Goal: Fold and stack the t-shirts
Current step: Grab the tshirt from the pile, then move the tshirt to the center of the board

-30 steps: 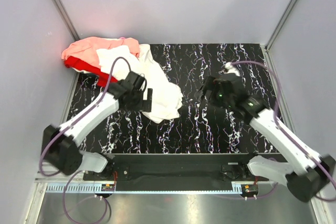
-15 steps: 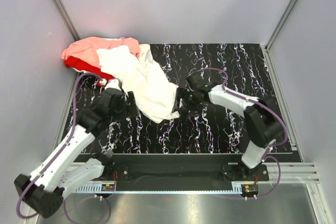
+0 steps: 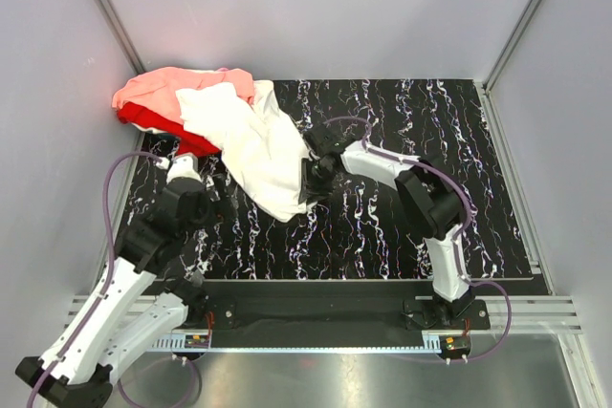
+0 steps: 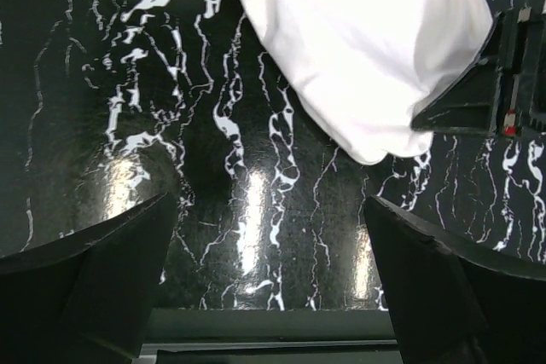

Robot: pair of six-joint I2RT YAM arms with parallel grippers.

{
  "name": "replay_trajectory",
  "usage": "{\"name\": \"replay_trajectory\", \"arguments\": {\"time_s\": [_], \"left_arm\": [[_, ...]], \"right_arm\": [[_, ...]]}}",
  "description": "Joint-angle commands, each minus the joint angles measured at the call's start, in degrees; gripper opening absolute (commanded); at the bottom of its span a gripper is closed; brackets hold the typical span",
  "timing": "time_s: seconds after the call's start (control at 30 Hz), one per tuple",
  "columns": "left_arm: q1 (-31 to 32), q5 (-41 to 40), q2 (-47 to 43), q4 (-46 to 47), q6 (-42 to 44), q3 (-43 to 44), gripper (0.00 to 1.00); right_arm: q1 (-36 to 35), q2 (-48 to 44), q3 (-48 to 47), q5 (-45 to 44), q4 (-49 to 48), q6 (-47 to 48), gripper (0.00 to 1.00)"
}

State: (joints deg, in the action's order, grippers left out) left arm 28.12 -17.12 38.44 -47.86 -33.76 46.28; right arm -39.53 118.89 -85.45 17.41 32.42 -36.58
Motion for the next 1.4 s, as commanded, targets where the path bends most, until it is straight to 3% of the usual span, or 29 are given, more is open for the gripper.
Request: {"name": "replay_trajectory", "arguments": {"time_s": [0.0,0.03,0.07,0.17,0.23,0.33,0.37,0.43,0.5,0.53,0.57,0.63,0.77,0.8,0.83,0.87,0.93,0.97,1.07,1.27,1.37], "left_arm": [[-0.3,-7.3,-1.3,-4.5,-0.2,5.1,0.99],[-0.3,-9.2,-1.6,-6.0,-0.2,6.1,0.99],[-0.3,-12.7,-2.1,-7.2,-0.2,6.8,0.99],[-0.3,-15.3,-6.5,-8.4,0.1,7.0,0.99],[-0.3,-15.1,-11.3,-5.8,0.6,4.7,0.99],[-0.3,-15.9,-15.6,-4.2,1.2,3.6,0.99],[-0.3,-17.1,-16.0,-4.3,0.9,3.5,0.99],[-0.3,-17.5,-16.2,-4.2,0.8,3.1,0.99],[-0.3,-17.3,-15.2,-4.4,0.7,3.3,0.99],[-0.3,-17.4,-14.8,-4.5,0.6,3.3,0.99],[-0.3,-17.4,-14.4,-4.6,0.4,3.4,0.99],[-0.3,-17.2,-13.9,-4.4,0.4,3.3,0.99],[-0.3,-15.9,-13.8,-3.7,1.4,2.8,0.99],[-0.3,-15.7,-13.5,-3.5,1.5,2.7,0.99],[-0.3,-15.7,-13.0,-3.5,1.5,2.7,0.99],[-0.3,-15.6,-12.8,-3.6,1.4,2.8,0.99],[-0.3,-15.2,-11.5,-3.6,1.5,2.8,0.99],[-0.3,-15.0,-11.1,-3.6,1.7,2.9,0.99],[-0.3,-14.4,-10.0,-3.6,2.0,3.0,0.99],[-0.3,-13.8,-9.4,-2.8,2.5,2.6,0.99],[-0.3,-13.0,-7.2,-2.5,2.7,2.7,0.99]], "right_arm": [[0.2,2.9,-9.5,-0.3,4.9,5.2,0.27],[0.2,3.4,-11.2,-0.4,7.5,6.9,0.18],[0.2,3.5,-14.2,-0.3,8.6,7.8,0.00],[0.9,0.7,-21.0,-1.8,14.8,10.2,0.00],[2.0,-1.9,-32.3,-5.1,21.2,11.2,0.00],[4.2,-2.2,-56.1,-9.5,31.6,10.0,0.00],[6.5,-1.3,-70.2,-9.2,33.7,9.3,0.00],[9.1,-1.8,-80.1,-7.7,34.7,6.7,0.00],[12.5,-10.4,-74.6,-8.9,30.8,5.3,0.00],[13.3,-15.1,-68.6,-10.6,23.9,5.4,0.00],[13.7,-24.1,-56.6,-13.1,20.3,5.8,0.00],[14.5,-31.0,-48.4,-23.2,15.7,7.8,0.00],[16.4,-37.0,-37.8,-34.1,21.2,9.6,0.03],[16.8,-37.1,-35.6,-37.8,22.9,9.7,0.15],[18.5,-37.0,-33.1,-39.5,26.9,8.7,0.44],[19.7,-36.4,-27.3,-40.9,29.2,7.4,0.99],[28.6,-35.5,-20.0,-40.0,33.9,2.9,1.00],[32.7,-35.8,-10.8,-32.8,33.3,2.3,1.00],[42.3,-39.1,4.4,-21.0,25.1,2.5,1.00],[41.6,-46.0,12.5,-13.0,17.7,3.7,1.00],[37.3,-45.4,14.3,-11.7,17.0,4.2,0.99]]}}
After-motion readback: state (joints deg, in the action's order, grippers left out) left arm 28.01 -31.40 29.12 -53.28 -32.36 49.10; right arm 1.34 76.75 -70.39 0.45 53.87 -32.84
